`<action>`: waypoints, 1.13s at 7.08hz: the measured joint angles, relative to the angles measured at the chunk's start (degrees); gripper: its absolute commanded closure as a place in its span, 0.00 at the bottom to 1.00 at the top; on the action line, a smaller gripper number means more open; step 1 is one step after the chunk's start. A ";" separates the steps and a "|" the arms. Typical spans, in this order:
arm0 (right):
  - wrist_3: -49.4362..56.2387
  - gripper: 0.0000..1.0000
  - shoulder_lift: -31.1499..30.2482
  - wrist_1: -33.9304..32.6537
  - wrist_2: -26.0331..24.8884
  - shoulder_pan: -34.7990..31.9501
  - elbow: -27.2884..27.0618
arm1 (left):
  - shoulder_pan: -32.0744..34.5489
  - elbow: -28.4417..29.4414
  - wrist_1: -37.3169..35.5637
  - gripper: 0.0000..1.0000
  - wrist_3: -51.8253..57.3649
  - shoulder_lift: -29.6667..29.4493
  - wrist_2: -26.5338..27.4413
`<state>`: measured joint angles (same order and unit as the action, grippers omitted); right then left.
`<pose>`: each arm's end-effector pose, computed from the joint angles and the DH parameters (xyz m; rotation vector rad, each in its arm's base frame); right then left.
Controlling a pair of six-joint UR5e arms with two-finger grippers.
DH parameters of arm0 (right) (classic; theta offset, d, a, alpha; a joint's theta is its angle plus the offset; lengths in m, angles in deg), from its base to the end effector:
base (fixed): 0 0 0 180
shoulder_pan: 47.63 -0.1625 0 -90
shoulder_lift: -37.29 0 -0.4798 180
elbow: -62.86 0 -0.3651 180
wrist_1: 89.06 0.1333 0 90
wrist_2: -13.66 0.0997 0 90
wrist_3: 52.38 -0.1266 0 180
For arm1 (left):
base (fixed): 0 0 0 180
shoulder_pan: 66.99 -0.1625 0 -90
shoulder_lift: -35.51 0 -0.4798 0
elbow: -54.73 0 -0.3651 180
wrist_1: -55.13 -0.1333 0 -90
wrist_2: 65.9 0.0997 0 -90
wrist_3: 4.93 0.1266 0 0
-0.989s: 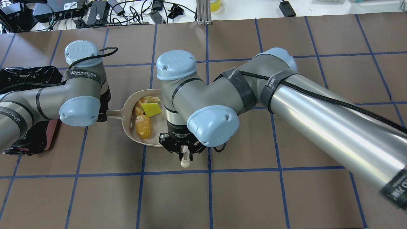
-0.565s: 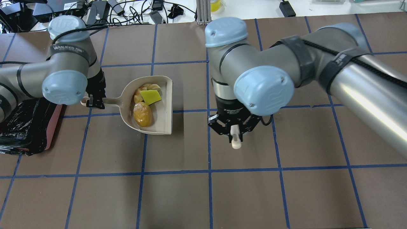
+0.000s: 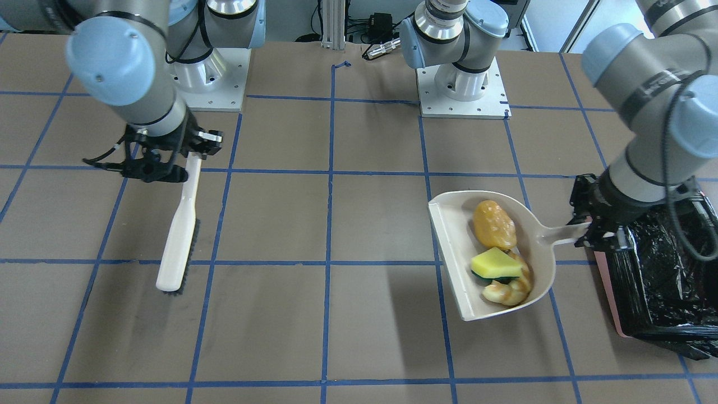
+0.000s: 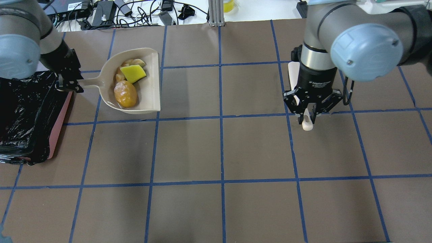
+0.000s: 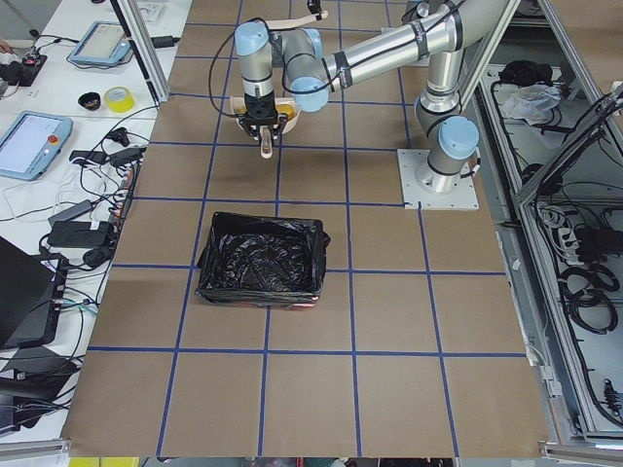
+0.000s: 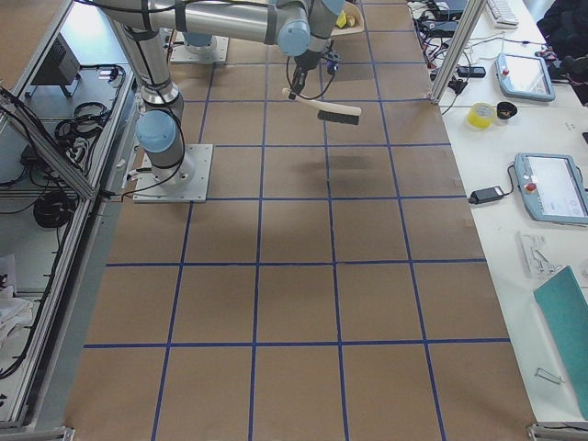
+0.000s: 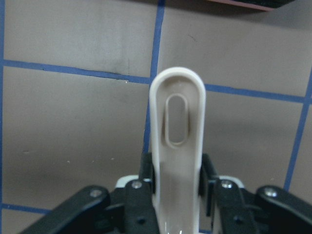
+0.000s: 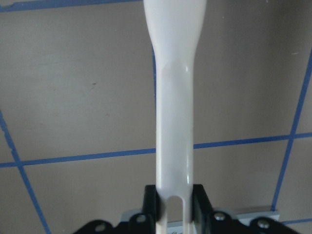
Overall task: Sweep and dump trash into bin
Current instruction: 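Carry the dustpan to the bin with left gripper while right gripper withdraws brush, then tilt the dustpan over the black bag with the left gripper to dump contents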
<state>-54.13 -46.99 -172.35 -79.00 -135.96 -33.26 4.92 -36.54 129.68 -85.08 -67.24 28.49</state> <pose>0.1140 -0.4630 0.4134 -0.0796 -3.0540 -0.4989 0.0573 -0.5735 0.4183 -2.3353 2.0195 -0.0940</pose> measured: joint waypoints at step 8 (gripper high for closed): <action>20.10 1.00 12.55 -24.13 -4.20 16.87 -2.12 | -27.14 18.46 -0.31 1.00 25.26 -11.63 -0.04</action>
<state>-34.03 -34.45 -196.49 -83.20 -119.09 -35.38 -22.22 -18.08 129.36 -59.83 -78.87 28.44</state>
